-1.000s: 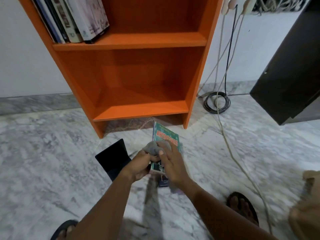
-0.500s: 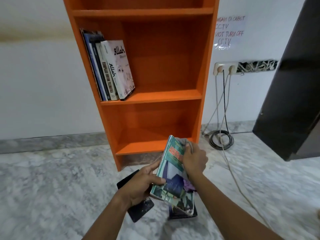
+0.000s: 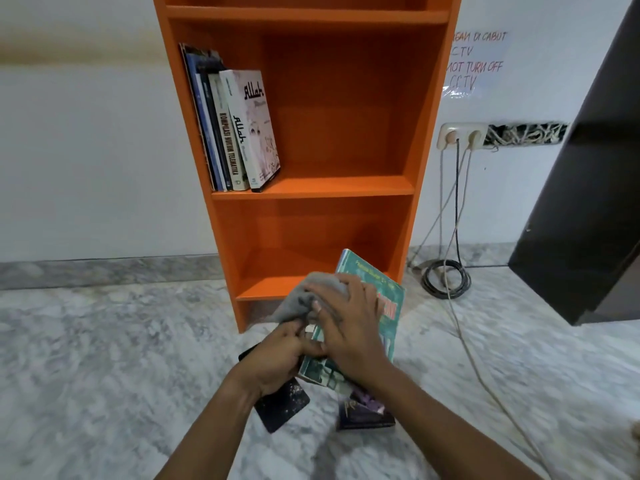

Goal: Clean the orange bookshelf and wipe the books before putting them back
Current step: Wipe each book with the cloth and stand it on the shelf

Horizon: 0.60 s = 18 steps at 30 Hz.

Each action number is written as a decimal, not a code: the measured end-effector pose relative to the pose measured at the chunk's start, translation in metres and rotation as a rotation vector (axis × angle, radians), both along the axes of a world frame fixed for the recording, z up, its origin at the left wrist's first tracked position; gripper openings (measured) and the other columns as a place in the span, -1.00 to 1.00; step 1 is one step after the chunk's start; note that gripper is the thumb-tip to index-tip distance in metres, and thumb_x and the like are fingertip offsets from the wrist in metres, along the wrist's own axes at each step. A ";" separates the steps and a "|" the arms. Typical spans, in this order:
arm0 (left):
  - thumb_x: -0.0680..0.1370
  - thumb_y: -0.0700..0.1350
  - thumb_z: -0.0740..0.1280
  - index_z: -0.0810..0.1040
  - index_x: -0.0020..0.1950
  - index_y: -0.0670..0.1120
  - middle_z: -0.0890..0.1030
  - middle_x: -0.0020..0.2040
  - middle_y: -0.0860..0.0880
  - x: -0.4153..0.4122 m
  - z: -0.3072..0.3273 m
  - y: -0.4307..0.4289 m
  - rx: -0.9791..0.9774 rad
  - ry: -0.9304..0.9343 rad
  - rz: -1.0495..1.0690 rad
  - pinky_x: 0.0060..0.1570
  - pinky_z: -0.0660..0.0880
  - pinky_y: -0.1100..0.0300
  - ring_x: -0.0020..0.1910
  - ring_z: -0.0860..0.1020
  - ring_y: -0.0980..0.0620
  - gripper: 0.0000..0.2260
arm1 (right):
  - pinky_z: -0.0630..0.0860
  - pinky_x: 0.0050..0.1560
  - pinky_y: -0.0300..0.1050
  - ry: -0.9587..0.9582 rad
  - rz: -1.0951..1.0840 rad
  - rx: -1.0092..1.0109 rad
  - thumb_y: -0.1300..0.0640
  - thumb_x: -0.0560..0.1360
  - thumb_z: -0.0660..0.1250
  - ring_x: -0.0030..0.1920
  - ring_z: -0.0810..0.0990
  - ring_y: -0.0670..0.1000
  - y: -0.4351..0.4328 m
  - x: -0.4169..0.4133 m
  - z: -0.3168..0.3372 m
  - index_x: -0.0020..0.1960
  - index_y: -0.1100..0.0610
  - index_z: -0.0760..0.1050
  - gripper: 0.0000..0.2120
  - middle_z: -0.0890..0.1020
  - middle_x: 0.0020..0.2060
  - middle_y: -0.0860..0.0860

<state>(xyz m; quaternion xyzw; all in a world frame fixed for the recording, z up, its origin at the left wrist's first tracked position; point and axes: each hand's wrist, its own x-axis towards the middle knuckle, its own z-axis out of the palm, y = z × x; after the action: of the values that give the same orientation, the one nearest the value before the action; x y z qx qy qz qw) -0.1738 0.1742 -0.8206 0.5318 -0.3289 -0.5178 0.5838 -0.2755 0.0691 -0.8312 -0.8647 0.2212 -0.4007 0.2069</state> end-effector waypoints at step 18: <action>0.54 -0.35 0.32 0.44 0.48 0.03 0.60 0.34 -0.14 0.005 0.013 -0.008 -0.164 0.200 0.069 -0.02 0.64 -0.06 0.27 0.58 -0.26 -0.46 | 0.60 -0.11 0.12 -0.518 -0.110 1.542 0.08 0.68 0.16 -0.07 0.62 0.25 -0.072 -0.043 -0.031 0.01 0.22 0.56 -0.73 0.66 -0.05 0.23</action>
<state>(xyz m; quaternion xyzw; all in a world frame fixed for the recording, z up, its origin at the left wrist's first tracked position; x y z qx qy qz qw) -0.1691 0.1660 -0.8077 0.4392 -0.2917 -0.5192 0.6726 -0.3183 -0.0027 -0.8618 -0.3471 0.4222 -0.3327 0.7685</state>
